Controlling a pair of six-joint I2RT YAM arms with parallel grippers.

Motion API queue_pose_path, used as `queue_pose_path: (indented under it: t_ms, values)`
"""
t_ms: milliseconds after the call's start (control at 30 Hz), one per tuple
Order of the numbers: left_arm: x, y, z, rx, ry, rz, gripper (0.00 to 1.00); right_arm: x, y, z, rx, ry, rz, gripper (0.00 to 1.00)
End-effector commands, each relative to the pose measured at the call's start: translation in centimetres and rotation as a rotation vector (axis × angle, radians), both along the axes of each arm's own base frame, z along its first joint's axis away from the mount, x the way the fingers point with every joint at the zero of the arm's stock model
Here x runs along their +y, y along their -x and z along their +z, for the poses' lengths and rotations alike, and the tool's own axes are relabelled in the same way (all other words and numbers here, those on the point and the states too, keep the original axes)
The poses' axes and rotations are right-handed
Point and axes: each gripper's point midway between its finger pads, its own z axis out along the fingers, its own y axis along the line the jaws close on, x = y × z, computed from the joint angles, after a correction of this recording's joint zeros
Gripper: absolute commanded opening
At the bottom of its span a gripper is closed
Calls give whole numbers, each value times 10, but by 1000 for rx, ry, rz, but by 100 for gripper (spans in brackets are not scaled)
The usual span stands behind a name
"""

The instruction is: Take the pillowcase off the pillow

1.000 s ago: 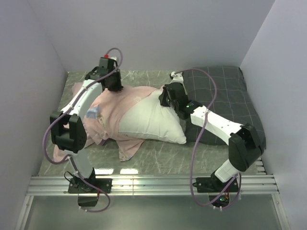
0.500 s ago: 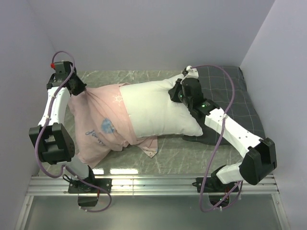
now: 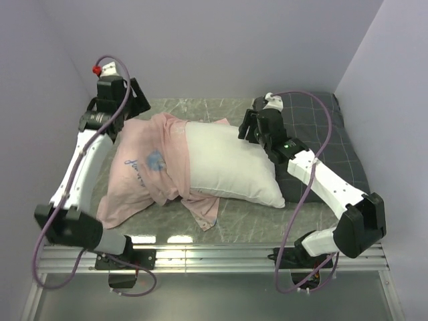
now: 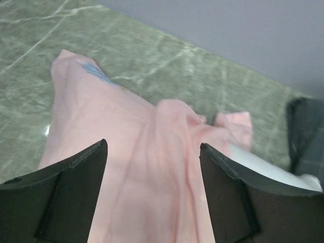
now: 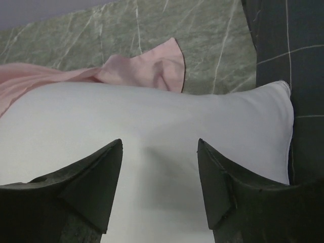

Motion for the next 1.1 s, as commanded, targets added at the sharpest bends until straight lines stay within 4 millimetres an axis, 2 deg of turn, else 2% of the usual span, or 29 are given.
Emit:
queue_pose_path:
  t_ms: [0,33,67,100,167,200,233,267,300,367,400,467,500,533,600,633,667,733,767,833,867,900,933,967,1000,1067]
  values:
    - [-7,52,36,-89,-32,23,79,5,10,45,-105,29,8,72]
    - [-10,63,16,-44,-42,23,79,4,15,48,-110,46,-1,73]
    - [-14,74,9,-31,-24,22,79,6,18,50,-117,69,12,75]
    - [-22,93,0,-31,-11,-9,79,16,29,55,-127,70,47,77]
    - [-34,112,-11,-23,43,-34,79,29,42,59,-143,77,103,78]
    - [-42,127,-9,-44,67,-64,79,47,58,58,-144,75,163,79]
    - [-48,136,-31,-2,76,-81,79,55,67,55,-139,81,196,79]
    - [-55,143,-39,10,114,-96,79,64,76,53,-141,93,223,80]
    - [-63,155,-57,40,123,-121,79,79,94,45,-135,106,276,81]
    - [-71,160,-69,42,161,-126,79,87,108,36,-134,133,284,82]
    - [-76,166,-85,72,164,-140,79,94,118,24,-116,145,307,84]
    - [-86,167,-92,77,206,-149,79,95,122,5,-78,181,306,84]
    - [-90,169,-94,71,211,-150,79,93,122,-15,-41,218,301,84]
    - [-88,170,-105,82,208,-133,79,91,124,-26,-20,237,293,84]
    - [-83,168,-114,81,211,-85,73,84,121,-56,23,302,267,86]
    - [-80,169,-119,87,209,-68,70,81,119,-62,32,329,248,86]
    - [-78,169,-121,89,214,-51,61,79,117,-67,41,346,228,86]
    - [-73,170,-126,79,207,-27,53,77,110,-70,36,374,189,84]
    - [-70,170,-127,72,198,-19,41,78,108,-68,32,372,184,82]
    - [-62,168,-123,51,175,12,24,83,102,-65,19,370,179,73]
    - [-59,168,-120,48,153,19,8,84,99,-62,13,370,171,60]
    - [-57,165,-108,30,150,27,1,89,95,-55,5,369,171,50]
    - [-52,168,-105,37,128,41,0,88,93,-53,9,386,168,39]
    - [-46,168,-96,20,103,60,1,88,91,-46,0,400,160,19]
    - [-40,168,-74,-25,107,75,0,90,87,-30,-18,388,153,12]
    - [-24,173,-53,-66,65,115,0,91,86,-8,-48,377,163,3]
